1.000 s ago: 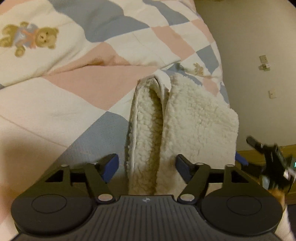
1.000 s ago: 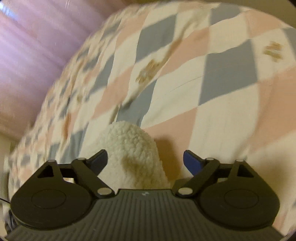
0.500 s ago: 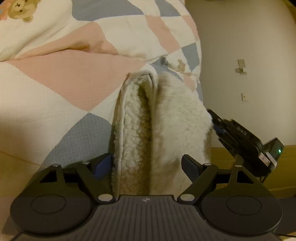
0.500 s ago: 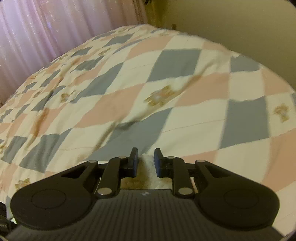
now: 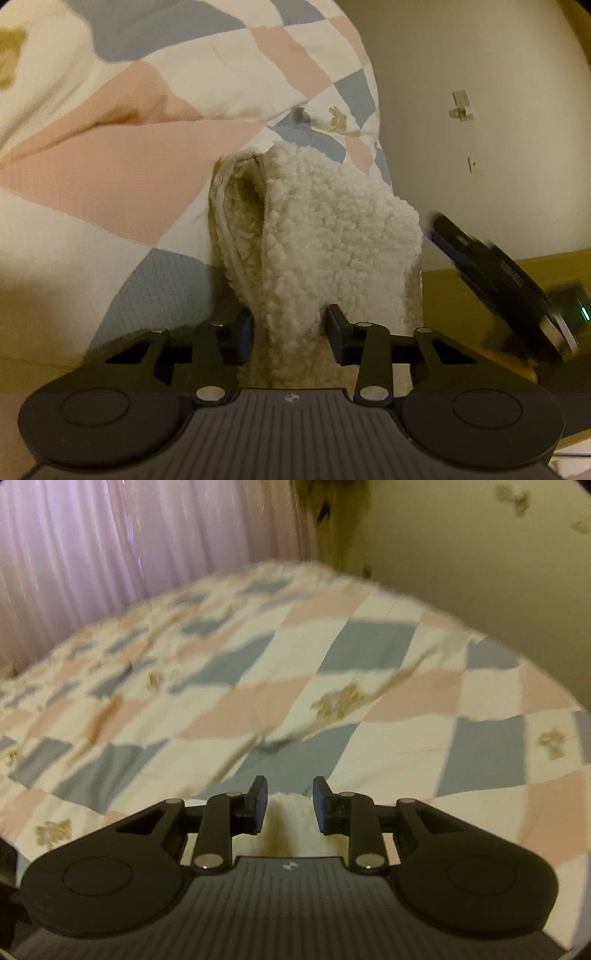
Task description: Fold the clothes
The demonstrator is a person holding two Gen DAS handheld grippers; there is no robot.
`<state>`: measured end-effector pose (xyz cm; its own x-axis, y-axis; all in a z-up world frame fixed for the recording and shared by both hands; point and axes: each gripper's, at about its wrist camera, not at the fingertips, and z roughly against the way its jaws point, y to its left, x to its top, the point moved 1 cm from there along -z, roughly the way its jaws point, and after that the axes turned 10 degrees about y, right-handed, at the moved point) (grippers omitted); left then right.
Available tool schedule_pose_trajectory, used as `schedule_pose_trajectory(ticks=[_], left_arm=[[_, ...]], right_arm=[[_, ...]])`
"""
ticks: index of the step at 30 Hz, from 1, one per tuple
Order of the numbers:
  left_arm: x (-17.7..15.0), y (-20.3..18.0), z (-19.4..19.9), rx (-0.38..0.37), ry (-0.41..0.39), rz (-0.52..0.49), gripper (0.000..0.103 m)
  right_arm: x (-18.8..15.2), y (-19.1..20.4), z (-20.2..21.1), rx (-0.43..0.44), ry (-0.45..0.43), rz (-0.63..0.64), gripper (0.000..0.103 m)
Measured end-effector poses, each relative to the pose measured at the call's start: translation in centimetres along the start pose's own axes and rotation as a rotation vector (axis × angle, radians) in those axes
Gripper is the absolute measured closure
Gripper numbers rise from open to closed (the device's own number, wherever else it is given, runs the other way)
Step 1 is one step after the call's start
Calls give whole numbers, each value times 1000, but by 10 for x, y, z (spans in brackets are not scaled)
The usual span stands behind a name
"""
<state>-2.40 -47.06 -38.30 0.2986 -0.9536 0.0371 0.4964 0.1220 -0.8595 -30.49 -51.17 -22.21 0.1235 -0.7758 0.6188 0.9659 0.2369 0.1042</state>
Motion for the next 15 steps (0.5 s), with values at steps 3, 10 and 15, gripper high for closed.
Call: schedule_pose_trajectory(ticks=[3,10,15], left_arm=[[2,-1,1,16,13,-4,67],[6,5,-2,1,34,32,55],[-7,11,1,-23,26,50,43]], right_arm=[[-30,9,12,-12,25,47,78],[-42,-17,-7,47,112,-79,69],[-64,-55,35,75,125,-213,30]])
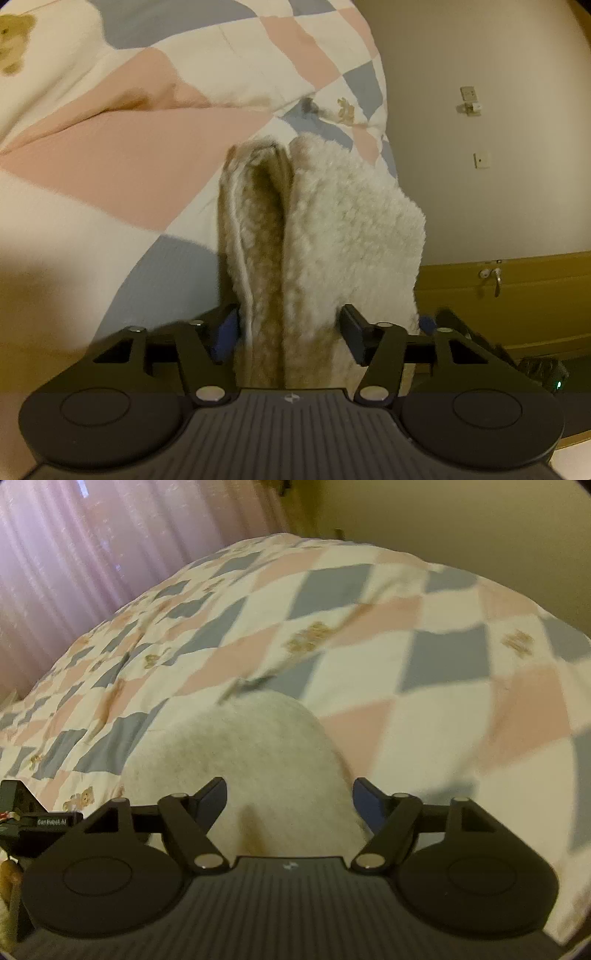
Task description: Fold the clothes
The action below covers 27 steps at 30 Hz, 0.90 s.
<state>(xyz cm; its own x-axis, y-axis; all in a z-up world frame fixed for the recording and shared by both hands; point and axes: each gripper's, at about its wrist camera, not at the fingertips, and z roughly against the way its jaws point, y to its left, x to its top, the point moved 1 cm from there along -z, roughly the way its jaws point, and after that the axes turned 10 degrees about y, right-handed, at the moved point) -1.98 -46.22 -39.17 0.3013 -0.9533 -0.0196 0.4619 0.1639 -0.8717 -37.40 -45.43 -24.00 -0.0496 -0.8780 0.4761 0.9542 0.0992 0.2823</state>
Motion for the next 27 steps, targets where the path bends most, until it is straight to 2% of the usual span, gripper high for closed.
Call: schedule_pose_trajectory(ticks=[3,6,8,10,11,12,14,17,19,22,27], left_arm=[[-5,4,-4,-31,-9,6,42],[-2,7,-13,-79,-9,6,44],[-2,5,-18,-96,-9,-3,59],[-3,1,-18,-94,-20,-15,68],[-5,-2,-16,-86,-33,-23,72],[-7,-6,-13,-70,-47,-32,74],[-13,-17,-8,-36,-74,-47,79],[-22,-38,-4,5,-106,-67,80],[-28,-55,-4,32,-129,-81,81],[-33,-83,-14,33,-163,-57,81],[-30,-140,-72,59,-236,-23,81]], right_arm=[[-22,-33,-6,47,72,-126,30],[-29,-62,-24,179,75,-259,26],[-26,-76,-45,287,111,-350,15],[-24,-85,-66,369,160,-415,15],[-24,-88,-75,404,176,-436,21],[-24,-88,-79,428,182,-439,26],[-21,-87,-80,429,209,-415,43],[-13,-90,-68,439,232,-389,52],[-4,-94,-58,446,246,-372,53],[22,-113,-46,462,266,-338,53],[83,-164,-33,487,298,-283,53]])
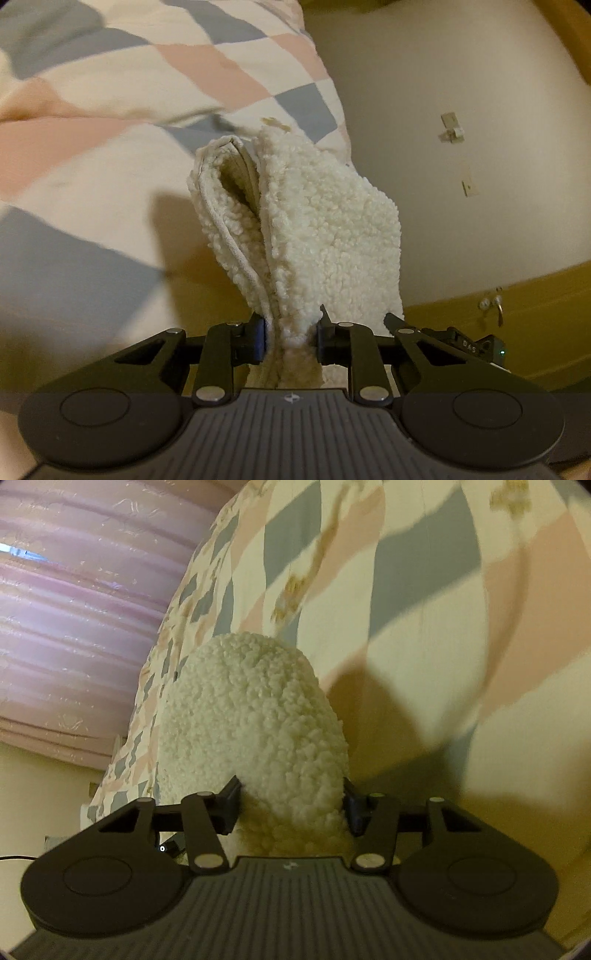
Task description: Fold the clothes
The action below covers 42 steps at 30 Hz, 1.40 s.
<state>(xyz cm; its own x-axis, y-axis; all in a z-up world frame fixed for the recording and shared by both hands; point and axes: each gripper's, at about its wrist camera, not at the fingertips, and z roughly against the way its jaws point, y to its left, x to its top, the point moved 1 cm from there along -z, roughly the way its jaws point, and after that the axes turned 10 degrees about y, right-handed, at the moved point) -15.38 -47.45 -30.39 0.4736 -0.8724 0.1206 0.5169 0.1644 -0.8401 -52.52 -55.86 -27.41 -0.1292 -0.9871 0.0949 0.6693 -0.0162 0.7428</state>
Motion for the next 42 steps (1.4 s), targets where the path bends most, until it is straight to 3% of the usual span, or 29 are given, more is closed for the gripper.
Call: schedule_pose_trajectory(ticks=[5,12,16,22,28,30,33,35,40,42], left_arm=[[-14,-58,-90,-31,-105,79,81],[6,-133,-240,-118,-123,114,81],[33,-152,-296,-106,-122,97,81],[60,-151,-354,-56,-115,71,80],[54,-142,-353,-41,-150,69,80],[50,-147,-352,-23,-143,53,78],[54,-152,-354,13,-103,37,76],[55,-161,-343,49,-66,-13,74],[55,-175,-307,120,32,-139,74],[57,-186,-289,132,46,-187,80]], right_arm=[[91,-46,61,5,46,64,53],[219,-105,158,-96,45,170,53],[275,-142,179,-95,19,182,53],[327,-192,166,-78,1,205,53],[348,-216,139,7,13,262,53],[348,-220,134,0,13,279,48],[345,-233,131,-65,-29,210,24],[337,-227,138,-129,-113,191,13],[290,-195,189,-270,-454,131,12],[270,-184,201,-275,-526,127,17]])
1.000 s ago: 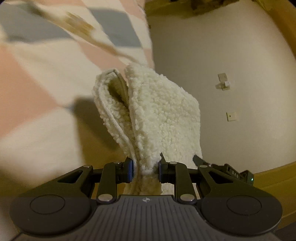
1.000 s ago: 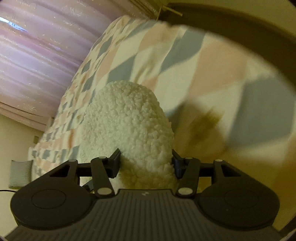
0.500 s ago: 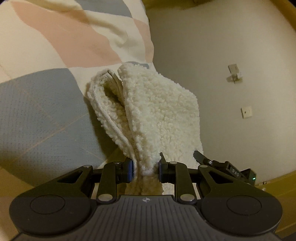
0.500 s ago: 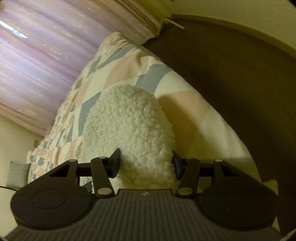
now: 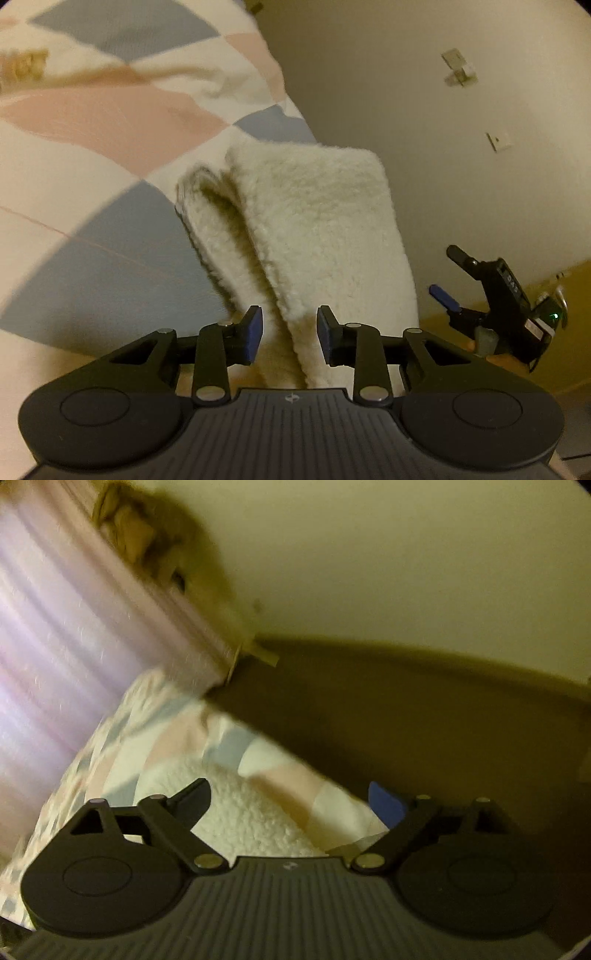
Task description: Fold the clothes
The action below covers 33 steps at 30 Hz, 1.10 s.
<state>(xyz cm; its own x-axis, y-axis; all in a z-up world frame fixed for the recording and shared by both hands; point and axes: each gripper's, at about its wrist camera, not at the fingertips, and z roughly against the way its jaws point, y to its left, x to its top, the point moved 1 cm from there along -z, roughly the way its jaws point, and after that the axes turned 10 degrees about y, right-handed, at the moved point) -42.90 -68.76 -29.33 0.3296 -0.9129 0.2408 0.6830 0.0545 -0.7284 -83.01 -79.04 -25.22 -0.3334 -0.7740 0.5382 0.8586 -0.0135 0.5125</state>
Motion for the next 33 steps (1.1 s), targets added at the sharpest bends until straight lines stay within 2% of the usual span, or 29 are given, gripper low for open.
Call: schedule_pose_trajectory(ticks=[1,2,4,5,7,8,9,11,12,13,16,19,21,24,26,29,33], left_arm=[[8,-9,5,8,-6,-51,83],[17,-20,8,16,-15,-110,84],[45,-43,2,6,-40,-226,84],[60,-54,-6,3,-46,-282,87],[87,-74,-27,26,-66,-395,94],[97,-78,-38,39,-64,-428,101],[107,-81,-50,52,-60,-457,103],[122,-85,-74,91,-43,-512,103],[124,-80,-89,148,-24,-537,103],[124,-73,-103,198,5,-548,100],[111,-42,-133,251,45,-532,96],[107,-38,-134,246,20,-520,95],[109,-48,-125,252,18,-522,100],[110,-79,-105,237,-15,-611,103],[114,-96,-100,199,-20,-648,103],[125,-115,-110,159,-17,-683,102],[135,-105,-150,194,13,-678,96]], right_arm=[[-7,6,7,9,-12,8,31],[-14,12,11,10,-17,18,51],[-31,22,10,-27,4,31,76],[-40,26,7,-52,10,28,81],[-54,30,4,-110,8,28,84],[-59,30,2,-144,-1,36,84],[-64,30,1,-178,-10,44,84],[-73,28,-1,-226,-36,58,84],[-76,26,-3,-237,-38,62,84],[-79,22,-9,-248,-32,63,84],[-88,7,-29,-235,3,33,86],[-88,0,-36,-219,3,14,86],[-84,7,-27,-215,-11,21,86],[-78,17,-1,-219,-76,31,80],[-79,21,10,-230,-106,16,77],[-84,22,12,-245,-118,-10,77],[-96,14,-7,-272,-82,-25,78]])
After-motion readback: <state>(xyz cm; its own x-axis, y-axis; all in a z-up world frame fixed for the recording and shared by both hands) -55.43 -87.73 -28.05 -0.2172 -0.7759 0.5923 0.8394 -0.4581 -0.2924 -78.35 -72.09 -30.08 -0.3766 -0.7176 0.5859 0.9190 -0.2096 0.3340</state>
